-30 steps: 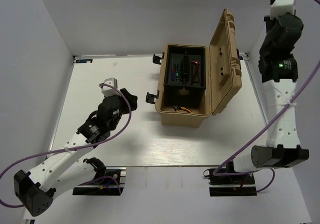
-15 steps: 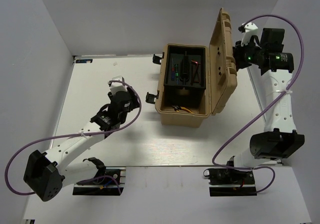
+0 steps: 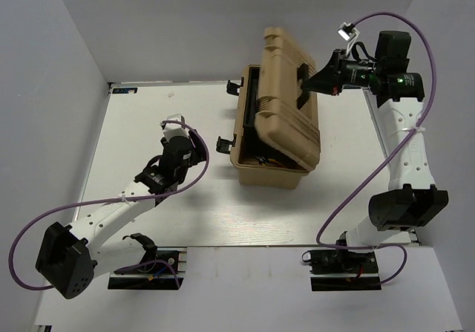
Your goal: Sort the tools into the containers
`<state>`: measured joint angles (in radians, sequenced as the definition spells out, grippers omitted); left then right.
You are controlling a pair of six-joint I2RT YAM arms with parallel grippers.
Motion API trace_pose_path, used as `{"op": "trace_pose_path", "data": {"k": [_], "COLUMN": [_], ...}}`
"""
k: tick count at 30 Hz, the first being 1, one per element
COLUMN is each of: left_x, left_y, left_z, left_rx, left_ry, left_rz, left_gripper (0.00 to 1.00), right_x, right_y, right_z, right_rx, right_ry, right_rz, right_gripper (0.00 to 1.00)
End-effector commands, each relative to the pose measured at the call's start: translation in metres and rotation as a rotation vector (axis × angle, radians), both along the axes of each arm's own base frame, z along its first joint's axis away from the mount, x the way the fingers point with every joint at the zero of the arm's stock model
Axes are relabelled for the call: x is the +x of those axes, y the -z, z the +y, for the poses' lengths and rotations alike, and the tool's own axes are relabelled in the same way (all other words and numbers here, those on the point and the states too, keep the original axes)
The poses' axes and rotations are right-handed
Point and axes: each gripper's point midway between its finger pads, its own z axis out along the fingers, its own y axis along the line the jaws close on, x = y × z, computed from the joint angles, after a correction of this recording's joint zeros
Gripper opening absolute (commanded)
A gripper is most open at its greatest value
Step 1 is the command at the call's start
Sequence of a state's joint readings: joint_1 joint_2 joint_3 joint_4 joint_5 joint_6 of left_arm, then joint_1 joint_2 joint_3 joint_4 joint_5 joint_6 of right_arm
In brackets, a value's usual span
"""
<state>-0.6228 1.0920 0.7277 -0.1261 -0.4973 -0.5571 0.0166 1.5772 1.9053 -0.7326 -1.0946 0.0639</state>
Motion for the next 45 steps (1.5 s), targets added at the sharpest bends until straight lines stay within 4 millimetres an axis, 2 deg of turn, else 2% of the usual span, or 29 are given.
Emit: {"op": "trace_pose_path", "data": {"k": [1,3,4,5,6,10,11,12,13,14,15,16,18,19,25,27,30,31,33,34,37,38,39,40,41,42,43,44,45], "left_x": [0.001,0.004,0.004,0.007,0.009,0.021,0.025,0.029,0.032,0.033,0.036,0.04,0.04,0.039,0.031,0.022,0.015,0.011,0.009,0.008,0.008,0.009,0.014,0.013,0.015,0.012,0.011,0.011,0.005], "left_y": [-0.009,-0.004,0.0,-0.001,0.001,0.01,0.017,0.019,0.019,0.024,0.029,0.025,0.025,0.023,0.02,0.027,0.02,0.028,0.027,0.033,0.03,0.03,0.036,0.039,0.042,0.042,0.038,0.036,0.024], "left_z": [0.0,-0.004,-0.007,-0.012,-0.014,-0.024,-0.025,-0.028,-0.032,-0.038,-0.045,-0.052,-0.067,-0.078,-0.106,-0.111,-0.125,-0.133,-0.141,-0.14,-0.139,-0.134,-0.114,-0.107,-0.093,-0.073,-0.065,-0.049,-0.04], "left_rx": [-0.027,-0.028,-0.033,-0.043,-0.042,-0.04,-0.039,-0.039,-0.04,-0.047,-0.049,-0.059,-0.092,-0.119,-0.186,-0.202,-0.238,-0.249,-0.264,-0.258,-0.249,-0.239,-0.215,-0.224,-0.213,-0.171,-0.165,-0.141,-0.14], "left_ry": [0.013,0.023,0.029,0.043,0.043,0.049,0.044,0.044,0.052,0.078,0.094,0.121,0.188,0.236,0.371,0.421,0.495,0.541,0.581,0.579,0.561,0.538,0.443,0.389,0.326,0.236,0.199,0.141,0.126], "left_rz": [-0.03,-0.024,-0.011,-0.013,-0.012,0.012,0.036,0.036,0.041,0.055,0.066,0.053,0.061,0.056,0.042,0.06,0.036,0.063,0.067,0.085,0.076,0.079,0.111,0.141,0.159,0.172,0.168,0.157,0.141], "left_gripper": [0.71,0.71,0.71,0.69,0.67,0.53,0.47,0.44,0.41,0.34,0.32,0.3,0.24,0.23,0.19,0.18,0.18,0.18,0.16,0.16,0.16,0.18,0.22,0.35,0.43,0.59,0.65,0.7,0.78], "right_x": [-0.023,-0.026,-0.018,-0.02,-0.012,-0.009,-0.014,-0.014,-0.02,-0.019,-0.019,-0.024,-0.025,-0.027,-0.031,-0.031,-0.032,-0.032,-0.031,-0.028,-0.033,-0.033,-0.034,-0.034,-0.033,-0.033,-0.033,-0.033,-0.032], "right_y": [-0.022,-0.03,-0.024,-0.033,-0.031,-0.019,-0.021,-0.012,-0.016,-0.006,-0.003,-0.005,0.005,0.006,0.016,0.017,0.018,0.016,0.018,0.021,0.019,0.018,0.019,0.02,0.021,0.024,0.027,0.027,0.031], "right_z": [0.014,0.013,0.009,0.002,-0.004,-0.024,-0.03,-0.032,-0.034,-0.037,-0.039,-0.039,-0.04,-0.041,-0.042,-0.043,-0.042,-0.042,-0.042,-0.042,-0.044,-0.044,-0.044,-0.045,-0.046,-0.046,-0.046,-0.048,-0.049], "right_rx": [0.081,0.068,0.043,0.011,-0.018,-0.098,-0.115,-0.134,-0.135,-0.152,-0.161,-0.163,-0.175,-0.179,-0.191,-0.191,-0.186,-0.181,-0.182,-0.186,-0.188,-0.19,-0.193,-0.199,-0.205,-0.211,-0.214,-0.217,-0.239], "right_ry": [-0.105,-0.072,-0.009,0.069,0.135,0.293,0.343,0.347,0.356,0.379,0.383,0.382,0.387,0.388,0.39,0.393,0.392,0.393,0.392,0.394,0.403,0.402,0.402,0.406,0.409,0.411,0.412,0.419,0.412], "right_rz": [-0.019,-0.074,-0.08,-0.148,-0.17,-0.205,-0.221,-0.215,-0.234,-0.213,-0.217,-0.234,-0.215,-0.221,-0.205,-0.204,-0.196,-0.198,-0.194,-0.186,-0.197,-0.201,-0.202,-0.201,-0.203,-0.197,-0.19,-0.188,-0.197], "right_gripper": [0.0,0.0,0.0,0.0,0.0,0.0,0.0,0.0,0.0,0.0,0.0,0.0,0.0,0.0,0.0,0.0,0.0,0.0,0.0,0.0,0.0,0.0,0.0,0.0,0.0,0.0,0.07,0.32,0.42]}}
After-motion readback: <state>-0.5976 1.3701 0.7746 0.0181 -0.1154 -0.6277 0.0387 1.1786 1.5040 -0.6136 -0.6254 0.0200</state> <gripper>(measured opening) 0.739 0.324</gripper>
